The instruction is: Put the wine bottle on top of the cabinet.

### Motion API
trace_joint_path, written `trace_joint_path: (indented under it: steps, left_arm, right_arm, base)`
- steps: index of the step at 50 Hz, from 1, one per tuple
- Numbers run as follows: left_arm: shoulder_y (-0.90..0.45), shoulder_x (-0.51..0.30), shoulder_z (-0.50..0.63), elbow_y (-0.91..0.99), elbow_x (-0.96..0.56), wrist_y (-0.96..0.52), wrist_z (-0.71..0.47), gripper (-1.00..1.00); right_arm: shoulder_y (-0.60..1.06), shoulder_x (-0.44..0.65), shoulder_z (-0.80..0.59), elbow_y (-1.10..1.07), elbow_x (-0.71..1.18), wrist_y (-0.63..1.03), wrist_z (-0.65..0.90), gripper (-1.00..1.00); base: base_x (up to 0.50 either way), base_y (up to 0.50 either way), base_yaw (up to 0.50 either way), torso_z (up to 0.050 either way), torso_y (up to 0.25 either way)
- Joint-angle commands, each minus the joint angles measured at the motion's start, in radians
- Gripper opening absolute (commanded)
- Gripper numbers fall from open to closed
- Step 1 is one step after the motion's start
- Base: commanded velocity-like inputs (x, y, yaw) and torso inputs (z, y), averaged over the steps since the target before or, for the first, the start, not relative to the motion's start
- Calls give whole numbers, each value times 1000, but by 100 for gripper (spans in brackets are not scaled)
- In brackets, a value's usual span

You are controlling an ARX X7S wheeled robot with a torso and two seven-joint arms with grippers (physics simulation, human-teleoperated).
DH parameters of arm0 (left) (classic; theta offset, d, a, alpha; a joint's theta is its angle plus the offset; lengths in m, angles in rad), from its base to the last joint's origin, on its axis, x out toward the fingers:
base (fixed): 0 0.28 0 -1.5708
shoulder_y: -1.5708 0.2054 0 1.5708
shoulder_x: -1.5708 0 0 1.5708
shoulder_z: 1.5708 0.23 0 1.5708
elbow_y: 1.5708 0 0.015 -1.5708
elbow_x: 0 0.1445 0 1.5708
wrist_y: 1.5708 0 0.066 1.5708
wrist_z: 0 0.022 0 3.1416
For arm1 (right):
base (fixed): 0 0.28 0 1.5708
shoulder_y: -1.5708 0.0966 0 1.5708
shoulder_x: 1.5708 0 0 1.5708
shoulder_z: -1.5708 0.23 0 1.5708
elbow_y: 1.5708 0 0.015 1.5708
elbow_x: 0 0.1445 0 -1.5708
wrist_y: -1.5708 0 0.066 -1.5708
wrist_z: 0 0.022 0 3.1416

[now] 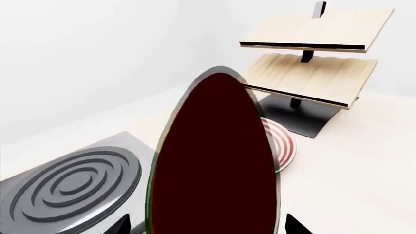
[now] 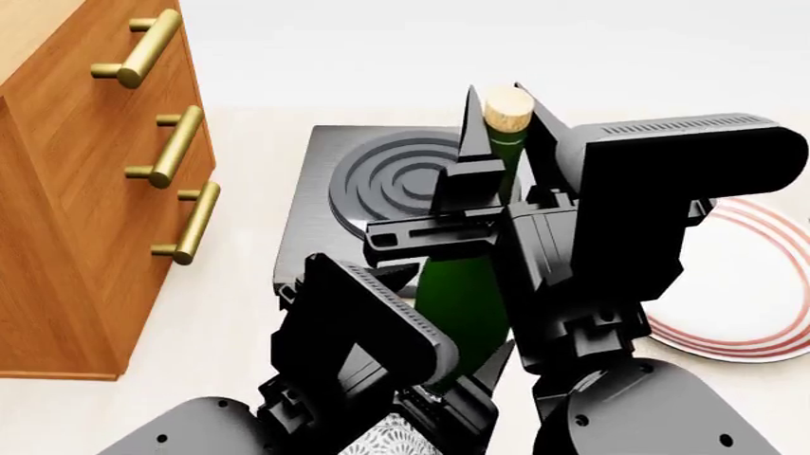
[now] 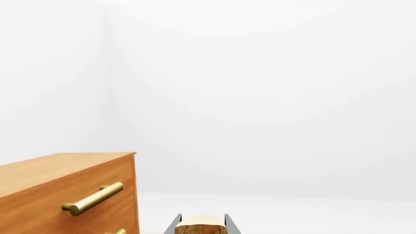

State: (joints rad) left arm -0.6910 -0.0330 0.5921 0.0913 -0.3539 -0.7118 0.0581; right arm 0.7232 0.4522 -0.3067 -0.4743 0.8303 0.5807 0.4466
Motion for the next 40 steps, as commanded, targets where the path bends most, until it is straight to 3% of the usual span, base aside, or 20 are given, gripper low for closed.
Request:
trace_joint_path:
  steps: [1,20,21,40]
  left_arm:
    - [0,-11,12,-12,-26,41,-25,-100]
    - [1,-29,27,-5,-62,57,-50,-100]
    - [1,-30,28,-6,-62,58,-51,-100]
    - [-26,-48,31,-11,-90,55,-79,-100]
  right_arm:
    - [2,4,10,-12,-22,-4,-6,-100]
    - [-19,9,1,-8,-42,-14,4,-100]
    - [-21,10,0,-6,-46,-15,5,100]
    - [-53,31,29,-71,-13,-17,34,100]
  base:
    - [0,0,0,0,0]
    - [0,0,0,0,1]
    - [0,0,0,0,0]
    - [0,0,0,1,1]
